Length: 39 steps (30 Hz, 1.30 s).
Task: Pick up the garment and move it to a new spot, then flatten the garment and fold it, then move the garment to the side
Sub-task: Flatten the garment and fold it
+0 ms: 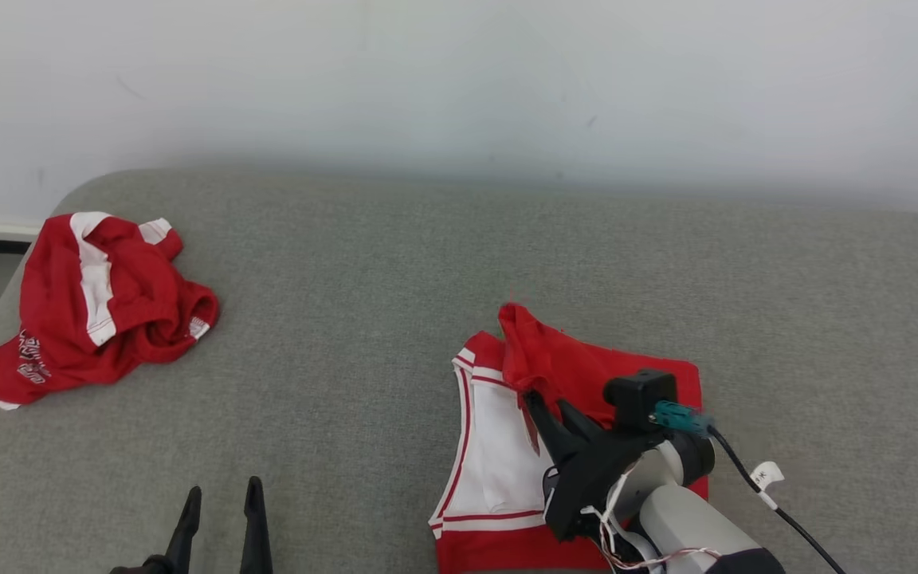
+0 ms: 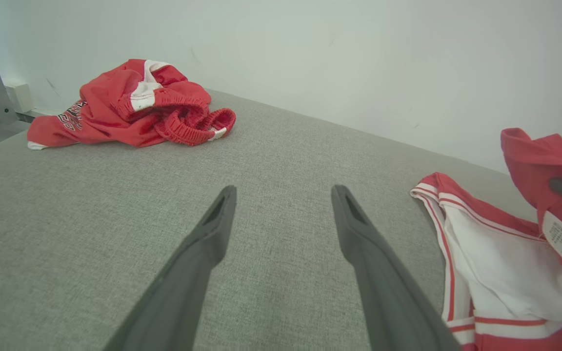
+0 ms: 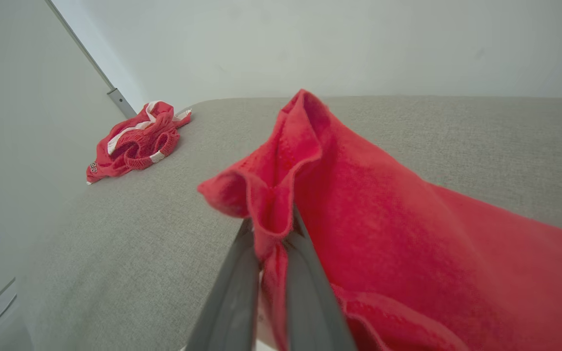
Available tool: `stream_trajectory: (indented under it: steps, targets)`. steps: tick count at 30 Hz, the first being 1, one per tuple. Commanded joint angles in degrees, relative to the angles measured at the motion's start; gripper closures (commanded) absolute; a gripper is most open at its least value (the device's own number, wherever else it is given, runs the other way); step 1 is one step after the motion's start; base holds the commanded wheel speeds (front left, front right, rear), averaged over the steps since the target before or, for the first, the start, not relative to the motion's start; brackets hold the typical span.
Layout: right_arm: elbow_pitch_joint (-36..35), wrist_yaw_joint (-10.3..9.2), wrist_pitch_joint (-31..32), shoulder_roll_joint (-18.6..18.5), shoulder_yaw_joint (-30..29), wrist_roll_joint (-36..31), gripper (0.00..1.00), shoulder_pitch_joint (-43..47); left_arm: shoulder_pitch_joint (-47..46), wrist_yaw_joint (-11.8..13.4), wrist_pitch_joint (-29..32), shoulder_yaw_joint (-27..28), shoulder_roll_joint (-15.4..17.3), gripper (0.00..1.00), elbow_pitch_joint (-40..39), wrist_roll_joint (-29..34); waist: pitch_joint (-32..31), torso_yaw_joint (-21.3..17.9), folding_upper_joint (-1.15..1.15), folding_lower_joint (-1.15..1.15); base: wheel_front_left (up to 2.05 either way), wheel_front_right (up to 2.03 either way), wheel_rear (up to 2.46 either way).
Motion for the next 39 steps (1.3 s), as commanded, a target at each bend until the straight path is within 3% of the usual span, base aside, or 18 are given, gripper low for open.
stream_trajectory:
  steps: [1,13,14,15,17,22,25,34,39]
  targets:
    - [1.37,-0.13,-0.57,0.48,0.13,-0.94,1.00,-1.15,-0.66,0.38,-0.08,-0.34,-0.02,0.00,0.22,-0.69,0.67,0.90,0.00,0.00,0.00,0.00,0.00]
    - [11.64,-0.13,-1.89,2.40,1.83,0.48,1.00,-3.96,-2.30,1.21,-0.08,-1.91,-0.04,0.00,1.21,-1.68,1.73,2.52,0.00,0.00,0.00,0.00,0.00]
    - [12.05,-0.13,-2.26,2.43,1.97,0.85,0.92,-4.19,-2.31,1.25,-0.08,-1.91,-0.03,0.00,1.28,-1.64,1.73,2.51,0.00,0.00,0.00,0.00,0.00]
    - [12.24,-0.13,-2.84,2.44,2.26,1.15,0.67,-4.40,-2.28,1.28,-0.08,-1.84,-0.04,0.00,1.35,-1.60,1.72,2.45,0.00,0.00,0.00,0.00,0.00]
    - [12.00,-0.13,-3.45,2.50,2.94,2.78,0.00,-4.49,-2.21,1.29,-0.08,-1.64,-0.03,0.00,1.50,-1.61,1.62,2.27,0.00,0.00,0.00,0.00,0.00]
    - [8.88,-0.13,-5.53,2.42,1.86,7.78,0.00,-5.89,-1.53,1.00,-0.08,-1.06,-0.04,0.00,1.53,-1.04,1.14,1.73,0.00,0.00,0.00,0.00,0.00]
    - [6.43,-0.13,-7.21,0.21,0.41,8.50,0.00,-6.38,-1.09,0.75,-0.08,-0.56,-0.03,0.00,1.23,-0.62,0.86,1.33,0.00,0.00,0.00,0.00,0.00]
    - [-0.77,-0.13,-8.92,-8.63,-9.23,5.36,0.00,-2.88,-0.07,0.52,-0.08,0.77,-0.04,0.00,0.39,-0.07,0.65,0.38,0.00,0.00,0.00,0.00,0.00]
    - [-3.10,-0.13,-8.89,-10.62,-14.36,2.65,0.00,2.01,-0.27,0.58,-0.08,1.46,-0.03,0.00,0.08,0.20,0.91,0.21,0.00,0.00,0.00,0.00,0.00]
